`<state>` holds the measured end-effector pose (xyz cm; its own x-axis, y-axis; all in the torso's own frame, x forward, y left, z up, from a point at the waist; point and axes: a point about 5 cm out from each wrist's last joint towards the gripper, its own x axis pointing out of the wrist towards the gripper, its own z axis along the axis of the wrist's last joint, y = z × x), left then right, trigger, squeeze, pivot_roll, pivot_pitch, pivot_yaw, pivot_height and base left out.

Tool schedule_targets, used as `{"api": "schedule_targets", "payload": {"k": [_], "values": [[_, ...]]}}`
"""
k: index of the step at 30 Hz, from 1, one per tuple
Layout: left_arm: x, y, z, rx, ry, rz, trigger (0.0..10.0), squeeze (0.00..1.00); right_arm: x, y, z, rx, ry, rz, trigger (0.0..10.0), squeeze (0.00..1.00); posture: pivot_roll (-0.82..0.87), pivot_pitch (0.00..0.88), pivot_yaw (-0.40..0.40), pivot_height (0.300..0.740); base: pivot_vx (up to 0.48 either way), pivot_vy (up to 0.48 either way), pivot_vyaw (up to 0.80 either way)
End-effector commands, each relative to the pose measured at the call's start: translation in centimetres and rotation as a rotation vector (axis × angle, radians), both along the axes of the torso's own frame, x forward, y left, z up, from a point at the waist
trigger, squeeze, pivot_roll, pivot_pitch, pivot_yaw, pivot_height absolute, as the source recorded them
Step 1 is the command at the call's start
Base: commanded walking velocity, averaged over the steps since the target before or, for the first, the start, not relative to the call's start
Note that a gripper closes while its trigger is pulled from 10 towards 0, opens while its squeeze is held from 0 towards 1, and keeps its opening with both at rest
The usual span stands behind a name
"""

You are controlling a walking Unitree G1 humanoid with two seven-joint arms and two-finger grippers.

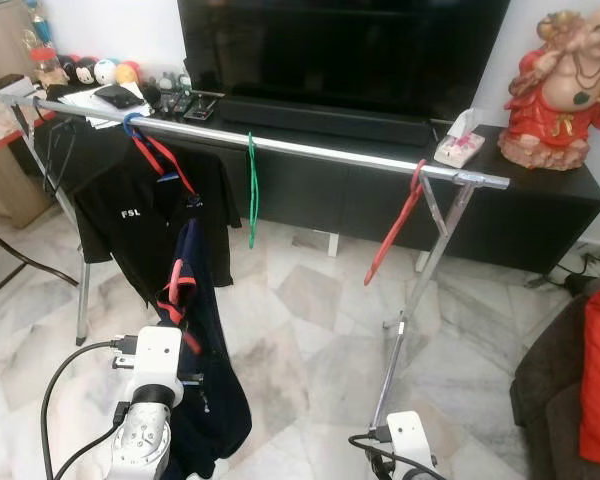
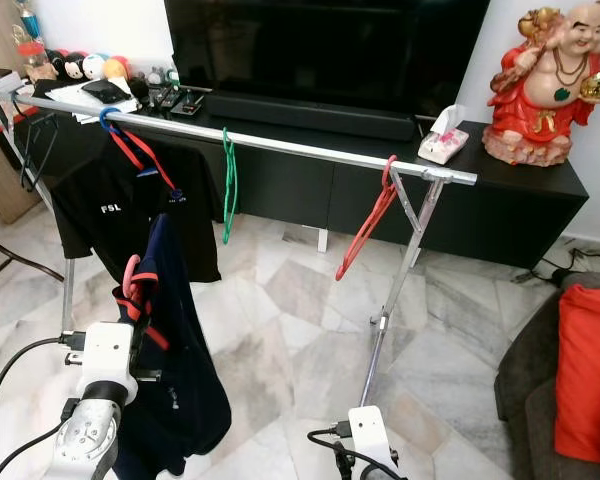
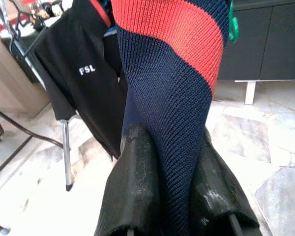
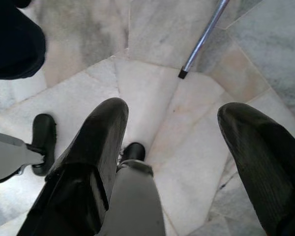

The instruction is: Hang hanger

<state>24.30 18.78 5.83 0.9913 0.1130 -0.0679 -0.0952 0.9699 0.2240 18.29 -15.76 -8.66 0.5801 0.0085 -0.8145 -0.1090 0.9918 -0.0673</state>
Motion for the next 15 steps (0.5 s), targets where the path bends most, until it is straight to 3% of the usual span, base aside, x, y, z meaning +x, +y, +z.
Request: {"api": "schedule_targets", "payload": {"k": [1,10,15], "values": [[0.45,0.17,0.84,0.011,-0.035,0.006,10.0,0.00,0.26,0.22,0.12,0.009,-0.009,-0.006,10.0,0.00,-0.02,0.036,-0.050,0.740,0.000,0.270,0.00],[0.55,0.20,0.90,0.011,-0.034,0.007,10.0,0.00,0.30,0.22,0.13,0.011,-0.009,-0.012,10.0,0.00,-0.02,0.043,-0.049,0.740,0.000,0.275,0.00],[0.54,0.27,0.90,0.010,-0.032,0.009,10.0,0.00,0.31,0.24,0.14,0.013,-0.008,-0.014,10.0,0.00,-0.02,0.045,-0.049,0.740,0.000,0.000,0.00]]}}
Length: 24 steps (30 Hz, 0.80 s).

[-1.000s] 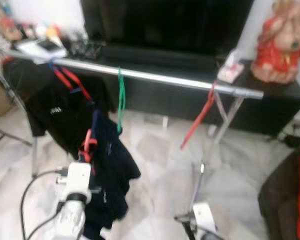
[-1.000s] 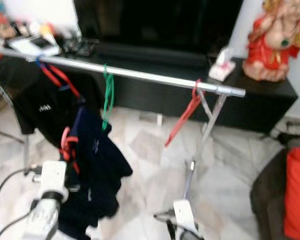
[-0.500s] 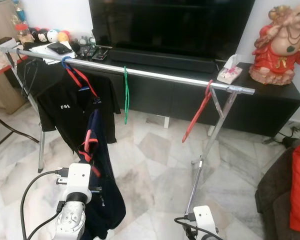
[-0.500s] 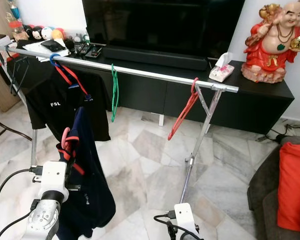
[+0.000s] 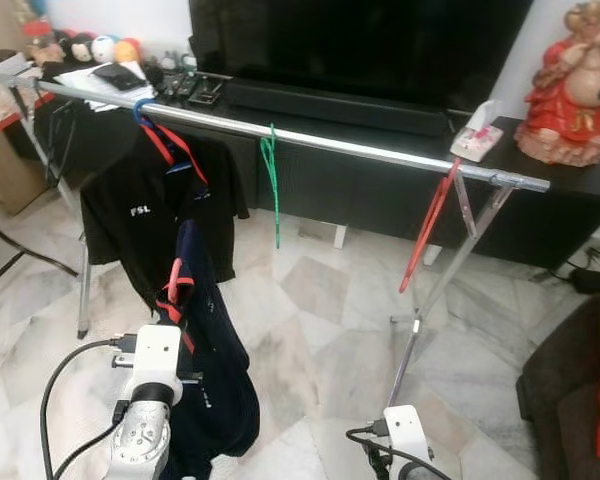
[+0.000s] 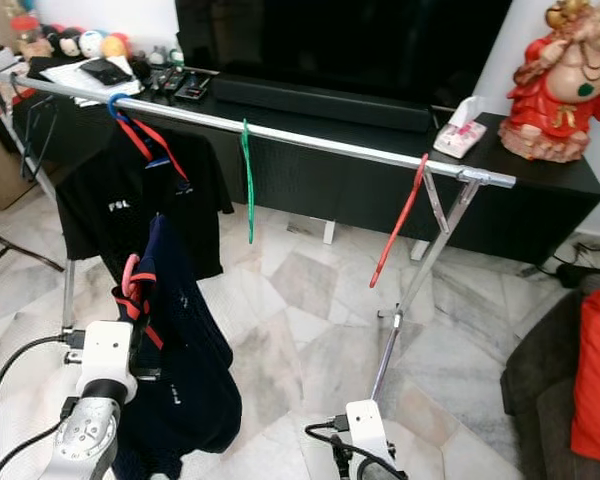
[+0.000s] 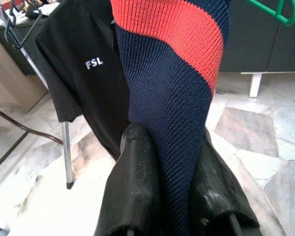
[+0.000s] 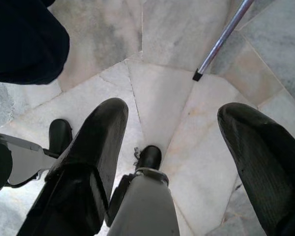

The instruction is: Hang hanger

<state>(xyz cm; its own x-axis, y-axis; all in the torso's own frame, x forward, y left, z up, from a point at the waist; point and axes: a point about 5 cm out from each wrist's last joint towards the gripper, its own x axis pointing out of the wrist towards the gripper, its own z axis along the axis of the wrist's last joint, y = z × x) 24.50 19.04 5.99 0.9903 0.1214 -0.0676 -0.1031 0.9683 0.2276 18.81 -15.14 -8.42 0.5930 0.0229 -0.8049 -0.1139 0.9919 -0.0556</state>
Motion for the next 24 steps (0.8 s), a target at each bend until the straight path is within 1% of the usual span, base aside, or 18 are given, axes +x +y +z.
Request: {"api": "schedule_targets", "payload": {"k": [1,3,13,19,24], "values": [[0.35,0.02,0.75,0.007,-0.032,0.001,10.0,0.00,-0.21,-0.38,-0.10,-0.001,0.008,-0.020,10.0,0.00,-0.02,0.047,-0.048,0.740,0.000,0.000,0.00],[0.36,0.02,0.76,0.007,-0.032,0.000,10.0,0.00,-0.20,-0.37,-0.09,-0.001,0.008,-0.021,10.0,0.00,-0.02,0.047,-0.048,0.740,0.000,0.000,0.00],[0.42,0.02,0.86,0.003,-0.036,0.001,10.0,0.00,-0.20,-0.37,-0.10,0.001,0.008,-0.025,10.0,0.00,-0.02,0.048,-0.048,0.740,0.000,0.297,0.00],[0.47,-0.02,0.91,0.002,-0.038,-0.001,10.0,0.00,-0.20,-0.38,-0.09,0.001,0.008,-0.026,10.0,0.00,-0.02,0.048,-0.047,0.740,0.000,0.322,0.00],[0.48,-0.01,0.92,0.002,-0.038,0.000,10.0,0.00,-0.20,-0.37,-0.10,0.003,0.009,-0.027,10.0,0.00,-0.02,0.047,-0.047,0.740,0.000,0.480,0.00]]}}
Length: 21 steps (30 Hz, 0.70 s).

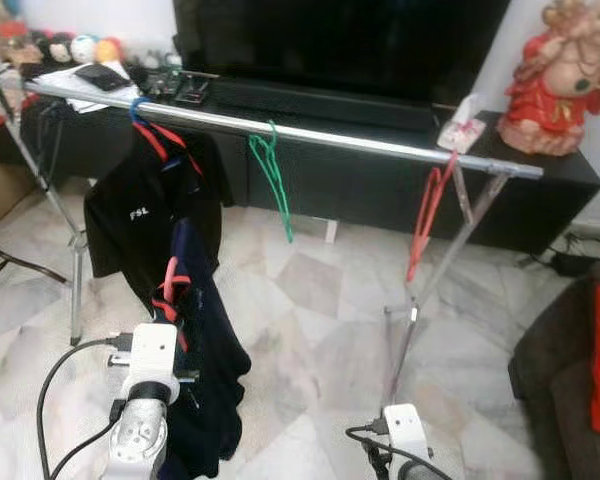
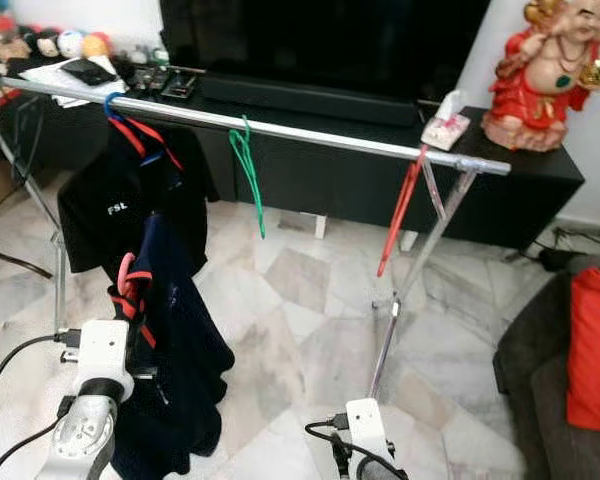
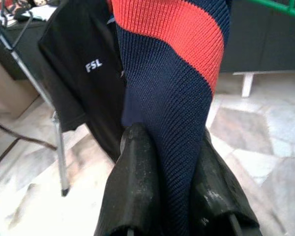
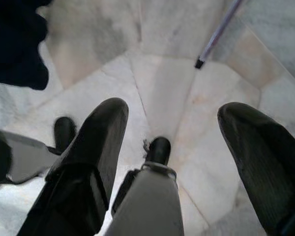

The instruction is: Hang hanger

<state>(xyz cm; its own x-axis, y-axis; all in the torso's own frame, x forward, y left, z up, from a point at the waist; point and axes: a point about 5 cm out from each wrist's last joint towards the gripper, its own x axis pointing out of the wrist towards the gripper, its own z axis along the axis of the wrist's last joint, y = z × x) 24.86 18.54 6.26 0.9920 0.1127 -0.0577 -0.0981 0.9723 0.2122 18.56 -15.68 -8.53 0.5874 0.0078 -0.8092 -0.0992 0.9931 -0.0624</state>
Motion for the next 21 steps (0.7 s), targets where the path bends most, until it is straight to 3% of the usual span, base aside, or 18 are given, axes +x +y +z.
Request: {"api": "schedule_targets", "payload": {"k": [1,6,10,21], "values": [[0.12,0.49,0.66,0.017,-0.026,0.008,10.0,0.00,0.05,0.17,0.01,0.010,0.002,-0.012,10.0,0.00,-0.02,0.047,-0.047,0.740,0.000,0.480,0.00],[0.13,0.45,0.67,0.016,-0.027,0.005,10.0,0.00,0.00,0.20,-0.03,0.016,0.006,-0.021,10.0,0.00,-0.02,0.045,-0.047,0.740,0.000,0.480,0.00],[0.22,0.38,0.73,0.014,-0.030,0.003,10.0,0.00,-0.04,0.21,-0.04,0.019,0.006,-0.024,10.0,0.00,-0.02,0.041,-0.045,0.740,0.000,0.480,-0.70],[0.28,0.36,0.76,0.016,-0.031,-0.003,10.0,0.00,0.00,0.18,-0.01,0.012,0.000,-0.014,10.0,0.00,-0.02,0.034,-0.044,0.740,0.000,0.480,0.00]]}}
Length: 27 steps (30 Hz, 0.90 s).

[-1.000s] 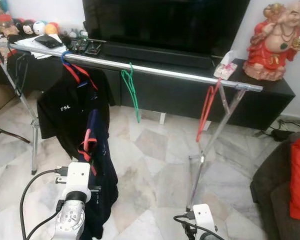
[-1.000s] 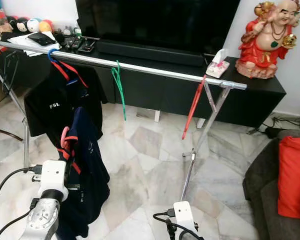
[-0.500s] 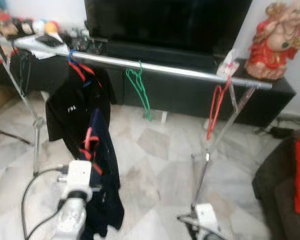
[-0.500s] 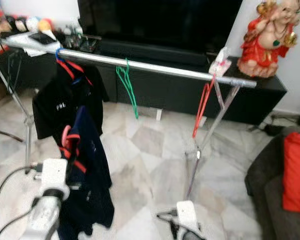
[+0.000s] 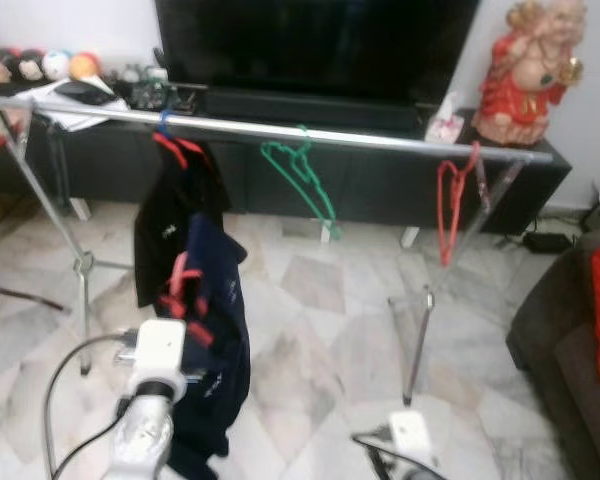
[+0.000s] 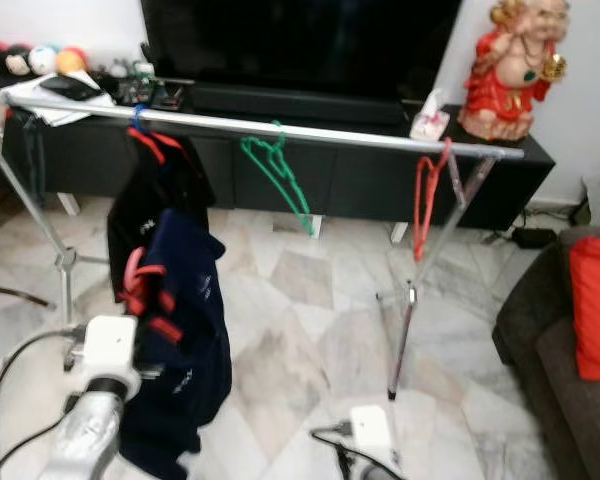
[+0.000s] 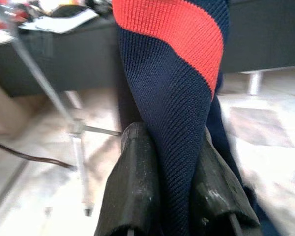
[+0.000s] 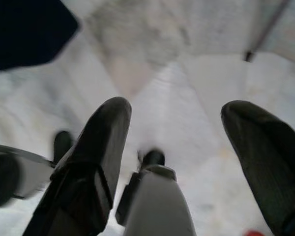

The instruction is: Hang hanger

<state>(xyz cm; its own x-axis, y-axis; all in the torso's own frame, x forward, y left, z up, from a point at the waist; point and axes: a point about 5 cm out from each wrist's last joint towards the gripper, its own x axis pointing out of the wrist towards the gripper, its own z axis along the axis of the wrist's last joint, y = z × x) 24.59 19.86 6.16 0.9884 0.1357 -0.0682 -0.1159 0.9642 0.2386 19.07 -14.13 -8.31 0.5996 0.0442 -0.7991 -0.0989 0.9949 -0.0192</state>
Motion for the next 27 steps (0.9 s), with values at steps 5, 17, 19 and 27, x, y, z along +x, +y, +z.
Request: {"api": "schedule_targets", "payload": {"k": [5,17,19,27], "values": [[0.56,-0.94,0.89,-0.009,-0.045,-0.027,10.0,0.00,-0.54,-1.35,-0.25,-0.028,0.017,-0.024,10.0,0.00,-0.02,0.036,-0.041,0.740,0.000,0.480,0.00],[0.51,-1.05,0.91,-0.011,-0.043,-0.034,10.0,0.00,-0.56,-1.28,-0.27,-0.020,0.022,-0.026,10.0,0.00,-0.01,0.045,-0.040,0.740,0.000,0.480,-0.64],[0.52,-1.05,0.92,-0.011,-0.043,-0.034,10.0,0.00,-0.56,-1.28,-0.27,-0.020,0.022,-0.025,10.0,0.00,-0.01,0.045,-0.040,0.740,0.000,0.480,-0.76],[0.58,-1.36,0.96,-0.007,-0.047,-0.061,10.0,0.00,-0.51,-1.24,-0.23,-0.021,0.015,-0.023,10.0,0.00,-0.01,0.050,-0.038,0.740,0.000,0.078,-0.26]]}}
